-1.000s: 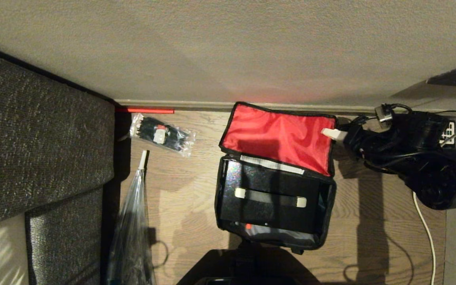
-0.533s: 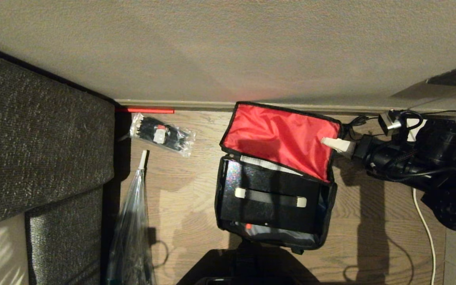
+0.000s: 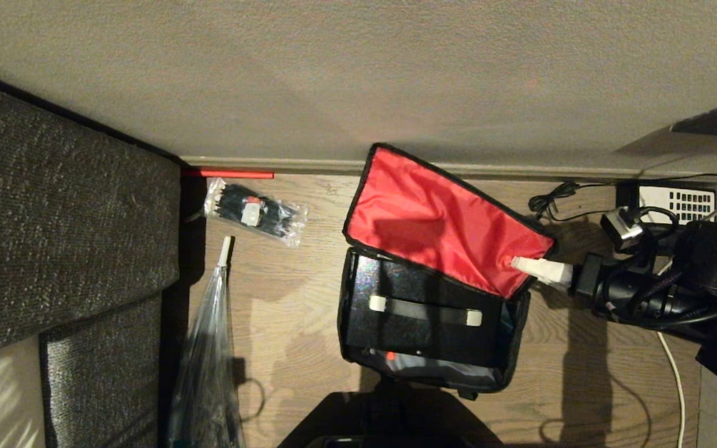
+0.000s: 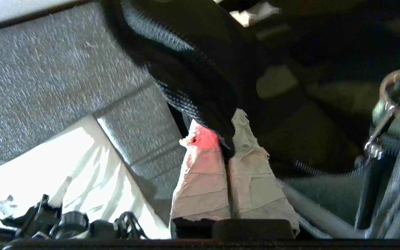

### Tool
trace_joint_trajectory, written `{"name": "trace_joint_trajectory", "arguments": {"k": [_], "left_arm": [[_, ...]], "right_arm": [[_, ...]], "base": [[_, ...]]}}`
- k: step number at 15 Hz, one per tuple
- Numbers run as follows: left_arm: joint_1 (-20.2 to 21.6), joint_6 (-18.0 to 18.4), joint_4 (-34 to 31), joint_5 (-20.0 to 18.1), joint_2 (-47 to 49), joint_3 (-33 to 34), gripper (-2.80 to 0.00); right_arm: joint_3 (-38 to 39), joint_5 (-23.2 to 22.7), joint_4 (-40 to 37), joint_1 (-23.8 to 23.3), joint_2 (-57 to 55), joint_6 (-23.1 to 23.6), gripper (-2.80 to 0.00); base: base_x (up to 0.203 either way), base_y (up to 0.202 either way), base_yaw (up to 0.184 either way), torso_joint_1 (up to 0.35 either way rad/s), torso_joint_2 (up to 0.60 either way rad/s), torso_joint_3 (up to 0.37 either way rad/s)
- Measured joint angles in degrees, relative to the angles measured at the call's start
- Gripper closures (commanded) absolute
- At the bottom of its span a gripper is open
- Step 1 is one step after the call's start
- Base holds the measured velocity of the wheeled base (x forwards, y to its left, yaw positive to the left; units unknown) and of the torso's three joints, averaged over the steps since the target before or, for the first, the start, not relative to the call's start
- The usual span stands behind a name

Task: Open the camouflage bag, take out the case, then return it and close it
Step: Close the top of the storage box

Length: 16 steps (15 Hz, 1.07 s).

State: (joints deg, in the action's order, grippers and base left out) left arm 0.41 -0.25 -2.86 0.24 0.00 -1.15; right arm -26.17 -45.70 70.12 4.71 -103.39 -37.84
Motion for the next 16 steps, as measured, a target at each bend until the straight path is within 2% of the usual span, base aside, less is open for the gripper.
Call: {"name": "trace_joint_trajectory", "arguments": {"k": [3,7,10,16], "left_arm": [[0.0,0.0,0.0,0.0,0.0,0.0,0.0],[0.0,0.0,0.0,0.0,0.0,0.0,0.0],[0.0,0.0,0.0,0.0,0.0,0.0,0.0],[0.0,0.0,0.0,0.0,0.0,0.0,0.0]], "right_arm": [[1.8,-1.4,-2.7,0.0,1.1,3.9,0.0],[4.5,-1.8,-10.9,0.5,2.2,14.4,0.0],[5.7,-1.7,-15.9,1.0,3.0,19.6,0.0],[6.8,-1.5,-18.1,1.5,3.4,21.9,0.0]], "base": [[0.0,0.0,0.0,0.0,0.0,0.0],[0.0,0.0,0.0,0.0,0.0,0.0],[0.0,0.0,0.0,0.0,0.0,0.0],[0.0,0.0,0.0,0.0,0.0,0.0]]}}
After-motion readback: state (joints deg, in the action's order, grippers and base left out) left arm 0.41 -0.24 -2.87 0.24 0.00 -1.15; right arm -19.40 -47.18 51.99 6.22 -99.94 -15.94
